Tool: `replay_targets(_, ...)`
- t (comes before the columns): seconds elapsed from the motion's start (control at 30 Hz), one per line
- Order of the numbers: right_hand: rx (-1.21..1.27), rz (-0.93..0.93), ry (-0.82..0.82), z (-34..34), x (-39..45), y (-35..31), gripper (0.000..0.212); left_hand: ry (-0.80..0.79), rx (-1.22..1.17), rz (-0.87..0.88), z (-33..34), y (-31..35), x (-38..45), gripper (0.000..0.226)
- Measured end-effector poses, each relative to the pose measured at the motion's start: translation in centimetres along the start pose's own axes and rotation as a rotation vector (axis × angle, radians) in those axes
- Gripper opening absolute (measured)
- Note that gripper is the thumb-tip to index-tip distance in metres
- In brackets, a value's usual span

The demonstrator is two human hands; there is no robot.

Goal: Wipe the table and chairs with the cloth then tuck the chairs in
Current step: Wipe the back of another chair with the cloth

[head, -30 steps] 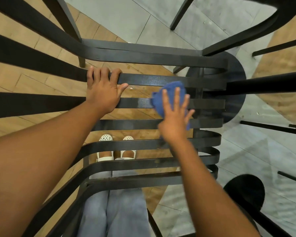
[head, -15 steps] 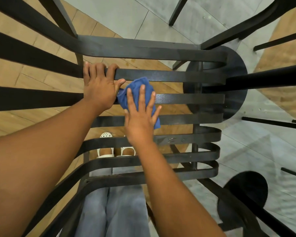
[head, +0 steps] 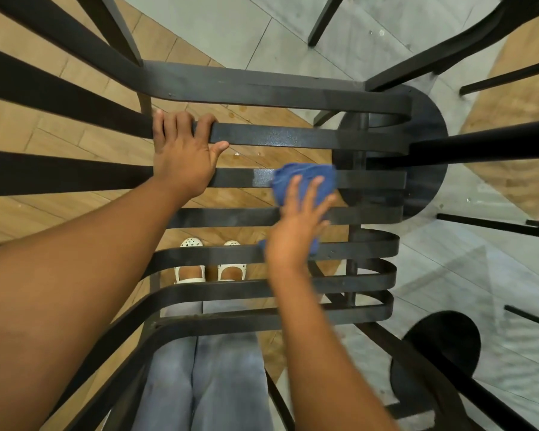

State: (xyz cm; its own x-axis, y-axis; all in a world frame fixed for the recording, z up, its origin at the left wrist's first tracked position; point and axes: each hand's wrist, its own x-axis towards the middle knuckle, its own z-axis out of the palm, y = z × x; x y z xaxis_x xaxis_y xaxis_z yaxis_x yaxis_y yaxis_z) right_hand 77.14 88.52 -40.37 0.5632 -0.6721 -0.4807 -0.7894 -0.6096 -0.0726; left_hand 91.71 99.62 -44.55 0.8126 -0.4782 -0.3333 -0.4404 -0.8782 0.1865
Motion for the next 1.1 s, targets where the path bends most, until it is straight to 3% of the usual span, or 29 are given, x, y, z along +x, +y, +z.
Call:
replay_targets(0.13,-0.041,-0.247,-0.006,5.1,-7.6,-4.8,0.111,0.013,-0.011,-0.004,0.1,0.0,0.0,0.048)
replay_targets(0.27,-0.097,-0.266,-0.018,4.1,-5.1,-0.3,0.118,0.028,-0.015,-0.005,0.5,-0.2,0.0,0.048)
replay_targets(0.37,-0.012,-0.084,-0.033,2.1,-2.3,3.1,0.09,0.023,-0.031,-0.024,0.4,0.0,0.0,0.05)
replay_targets(0.47,0.111,-0.055,-0.091,0.7,-1.8,2.5,0.065,0.058,-0.184,-0.086,0.2,1.8,-1.3,0.056)
replay_targets(0.53,0.188,-0.047,-0.146,0.0,-1.7,2.1,0.058,0.119,-0.366,0.053,0.2,4.9,-3.7,0.057)
replay_targets(0.57,0.213,-0.033,-0.111,-0.5,-1.6,2.2,0.052,0.147,-0.429,0.178,0.4,6.7,-5.1,0.055)
replay_targets(0.63,0.31,-0.007,0.135,-1.6,-1.0,3.1,0.048,0.188,-0.529,0.332,0.9,10.2,-7.7,0.046)
replay_targets(0.73,0.375,-0.057,0.416,-3.8,1.1,4.5,0.047,0.188,-0.63,0.298,2.0,14.2,-9.2,0.047)
replay_targets(0.8,0.3,-0.154,0.352,-4.9,3.5,5.4,0.05,0.138,-0.543,0.31,3.2,16.2,-9.5,0.059)
replay_targets(0.9,-0.003,-0.3,0.098,-5.4,6.6,6.8,0.065,0.067,-0.259,0.28,5.1,17.2,-9.2,0.086)
replay_targets(1.0,-0.142,-0.383,-0.043,-4.9,7.6,7.7,0.065,0.136,-0.134,0.313,6.3,16.7,-9.0,0.081)
replay_targets(1.1,-0.203,-0.418,-0.041,-4.2,7.8,8.1,0.059,0.206,-0.147,0.241,6.5,16.1,-9.1,0.068)
